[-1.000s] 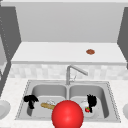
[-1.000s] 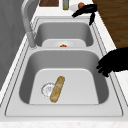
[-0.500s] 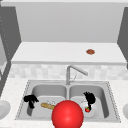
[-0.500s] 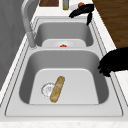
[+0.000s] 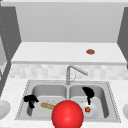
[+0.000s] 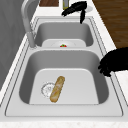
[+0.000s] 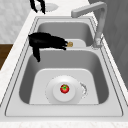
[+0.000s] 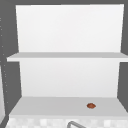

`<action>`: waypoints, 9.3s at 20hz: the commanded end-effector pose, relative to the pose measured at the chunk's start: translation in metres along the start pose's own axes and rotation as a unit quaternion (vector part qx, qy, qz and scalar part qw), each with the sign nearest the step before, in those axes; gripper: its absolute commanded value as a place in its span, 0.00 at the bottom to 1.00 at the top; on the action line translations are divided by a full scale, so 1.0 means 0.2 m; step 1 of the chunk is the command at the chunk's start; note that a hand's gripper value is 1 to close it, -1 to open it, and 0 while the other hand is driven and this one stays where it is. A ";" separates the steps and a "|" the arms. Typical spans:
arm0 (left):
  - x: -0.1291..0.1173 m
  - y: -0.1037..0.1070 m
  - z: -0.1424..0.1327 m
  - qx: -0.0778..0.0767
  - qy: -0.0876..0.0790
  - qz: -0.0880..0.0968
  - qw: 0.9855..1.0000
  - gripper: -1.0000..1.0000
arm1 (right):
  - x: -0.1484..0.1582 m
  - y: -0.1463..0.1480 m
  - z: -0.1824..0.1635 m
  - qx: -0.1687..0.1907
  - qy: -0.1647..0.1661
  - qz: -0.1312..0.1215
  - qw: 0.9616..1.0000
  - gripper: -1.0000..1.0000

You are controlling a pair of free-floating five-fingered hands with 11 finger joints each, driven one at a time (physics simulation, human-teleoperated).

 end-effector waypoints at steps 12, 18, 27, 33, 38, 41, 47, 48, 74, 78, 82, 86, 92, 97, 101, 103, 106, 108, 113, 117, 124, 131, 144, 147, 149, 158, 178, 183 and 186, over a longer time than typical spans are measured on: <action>0.00 0.00 0.00 0.000 0.000 0.000 1.000 0.50 | 0.02 -0.04 -0.62 -0.004 0.001 0.013 1.000 0.00; 0.00 0.00 0.00 0.000 0.000 0.000 1.000 0.50 | 0.08 -0.06 -0.86 -0.009 -0.001 0.012 1.000 0.00; 0.00 0.00 0.00 0.000 0.000 0.000 1.000 0.50 | 0.17 -0.08 -1.27 0.001 0.001 0.006 1.000 0.00; 0.00 0.00 0.00 0.000 0.000 0.000 1.000 0.50 | 0.15 0.04 -1.52 0.031 0.002 0.007 0.999 0.00; 0.00 0.00 0.00 0.000 0.000 0.000 1.000 0.50 | 0.10 0.12 -1.63 0.024 -0.010 0.012 1.000 0.00; 0.00 0.00 0.00 0.000 0.000 0.000 1.000 0.50 | 0.08 0.13 -1.62 0.020 -0.025 0.004 0.999 0.00; 0.00 0.00 0.00 0.000 0.000 0.000 1.000 0.50 | 0.06 0.11 -1.60 0.025 -0.040 -0.022 0.999 0.00; 0.00 0.00 0.00 0.000 0.000 0.000 1.000 0.50 | 0.06 0.10 -1.59 0.029 -0.041 -0.023 0.998 0.00; 0.00 0.00 0.00 0.000 0.000 0.000 1.000 0.50 | -0.12 0.15 -1.50 0.008 -0.081 -0.077 0.994 1.00; 0.00 0.00 0.00 0.000 0.000 0.000 1.000 0.50 | -0.24 0.22 -1.45 -0.033 -0.084 -0.133 0.987 1.00; 0.00 0.00 0.00 0.000 0.000 0.000 1.000 0.50 | -0.36 0.31 -1.43 -0.063 -0.083 -0.184 0.977 1.00; 0.00 0.00 0.00 0.000 0.000 0.000 1.000 0.50 | -0.49 0.42 -1.36 -0.076 -0.086 -0.199 0.973 1.00; 0.00 0.00 0.00 0.000 0.000 0.000 1.000 0.50 | -0.51 0.29 -1.35 -0.045 -0.076 -0.178 0.980 1.00; 0.00 0.00 0.00 0.000 0.000 0.000 1.000 0.50 | -0.55 0.16 -1.35 -0.015 -0.065 -0.156 0.986 0.00; 0.00 0.00 0.00 0.000 0.000 0.000 1.000 0.50 | -0.51 0.06 -1.38 -0.027 -0.068 -0.143 0.987 0.00; 0.00 0.00 0.00 0.000 0.000 0.000 1.000 0.50 | -0.49 0.08 -1.37 -0.038 -0.072 -0.138 0.987 0.00; 0.00 0.00 0.00 0.000 0.000 0.000 1.000 0.50 | -0.48 0.08 -1.36 -0.067 -0.099 -0.130 0.984 0.00; 0.00 0.00 0.00 0.000 0.000 0.000 1.000 0.50 | -0.43 0.09 -1.37 -0.069 -0.109 -0.120 0.984 0.00; 0.00 0.00 0.00 0.000 0.000 0.000 1.000 0.50 | -0.35 0.09 -1.37 -0.063 -0.135 -0.103 0.983 0.00; 0.00 0.00 0.00 0.000 0.000 0.000 1.000 0.50 | -0.28 0.10 -1.34 -0.055 -0.160 -0.090 0.981 0.00; 0.00 0.00 0.00 0.000 0.000 0.000 1.000 0.50 | -0.17 0.03 -1.35 -0.041 -0.183 -0.074 0.979 0.00; 0.00 0.00 0.00 0.000 0.000 0.000 1.000 0.50 | -0.07 -0.07 -1.43 -0.026 -0.183 -0.047 0.982 0.00; 0.00 0.00 0.00 0.000 0.000 0.000 1.000 0.50 | 0.16 0.04 -1.47 0.018 -0.136 0.008 0.991 0.00; 0.00 0.00 0.00 0.000 0.000 0.000 1.000 0.50 | 0.11 0.05 -1.56 0.048 -0.130 -0.013 0.990 0.00; 0.00 0.00 0.00 0.000 0.000 0.000 1.000 0.50 | 0.09 0.05 -1.60 0.065 -0.129 -0.011 0.989 0.00; 0.00 0.00 0.00 0.000 0.000 0.000 1.000 0.50 | 0.06 -0.07 -1.64 0.123 -0.154 0.021 0.980 1.00; 0.00 0.00 0.00 0.000 0.000 0.000 1.000 0.50 | -0.31 0.21 -1.49 -0.070 -0.149 -0.186 0.969 1.00; 0.00 0.00 0.00 0.000 0.000 0.000 1.000 0.50 | -0.28 0.16 -1.46 -0.080 -0.136 -0.178 0.971 1.00; 0.00 0.00 0.00 0.000 0.000 0.000 1.000 0.50 | -0.14 0.06 -1.48 -0.073 -0.129 -0.140 0.979 1.00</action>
